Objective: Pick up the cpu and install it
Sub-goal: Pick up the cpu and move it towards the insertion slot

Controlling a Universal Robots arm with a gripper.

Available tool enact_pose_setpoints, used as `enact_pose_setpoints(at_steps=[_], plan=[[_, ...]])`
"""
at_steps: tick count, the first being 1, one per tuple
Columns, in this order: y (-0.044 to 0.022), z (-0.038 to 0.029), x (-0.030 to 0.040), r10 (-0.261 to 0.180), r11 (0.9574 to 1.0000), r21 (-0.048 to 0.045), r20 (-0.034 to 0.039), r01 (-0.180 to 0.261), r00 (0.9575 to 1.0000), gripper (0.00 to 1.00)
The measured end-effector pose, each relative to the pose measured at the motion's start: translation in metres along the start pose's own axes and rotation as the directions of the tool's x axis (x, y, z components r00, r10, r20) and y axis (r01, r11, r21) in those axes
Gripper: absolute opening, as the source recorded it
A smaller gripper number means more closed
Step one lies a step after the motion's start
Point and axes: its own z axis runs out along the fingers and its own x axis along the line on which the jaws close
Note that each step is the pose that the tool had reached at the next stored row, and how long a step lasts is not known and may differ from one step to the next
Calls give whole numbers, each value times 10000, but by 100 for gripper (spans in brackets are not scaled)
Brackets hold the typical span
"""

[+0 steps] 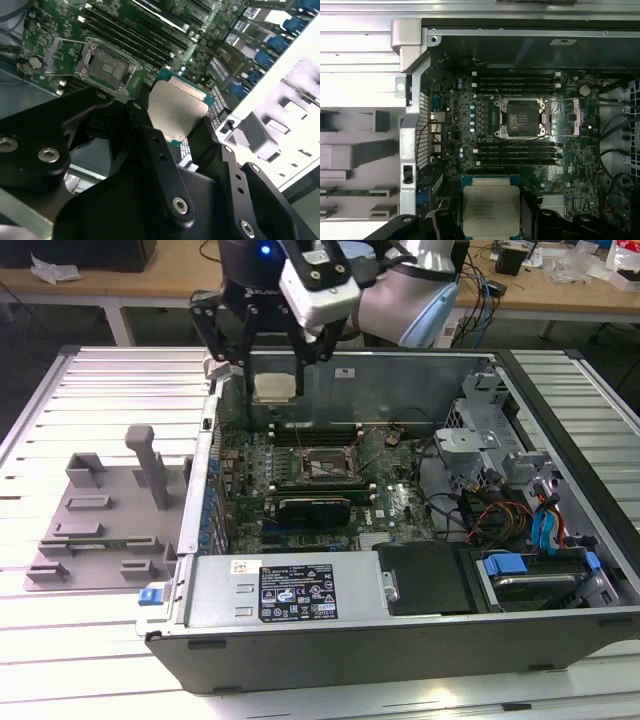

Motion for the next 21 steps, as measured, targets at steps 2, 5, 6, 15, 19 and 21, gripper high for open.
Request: enact_pose_setpoints(at_steps=[2, 5, 6, 15, 19, 21], plan=[[0, 68, -156, 2, 10000, 2, -30, -2, 10000, 55], [4, 148, -275, 2, 10000, 2, -60, -2, 10000, 55], [8, 164, -290, 2, 10000, 2, -66, -2, 10000, 55], [248, 494, -449, 4, 10000, 2, -113, -4, 9999, 55], [321, 574, -458, 5, 10000, 2, -115, -5, 9999, 55], [378, 625, -465, 4, 10000, 1, -115, -4, 9999, 55]])
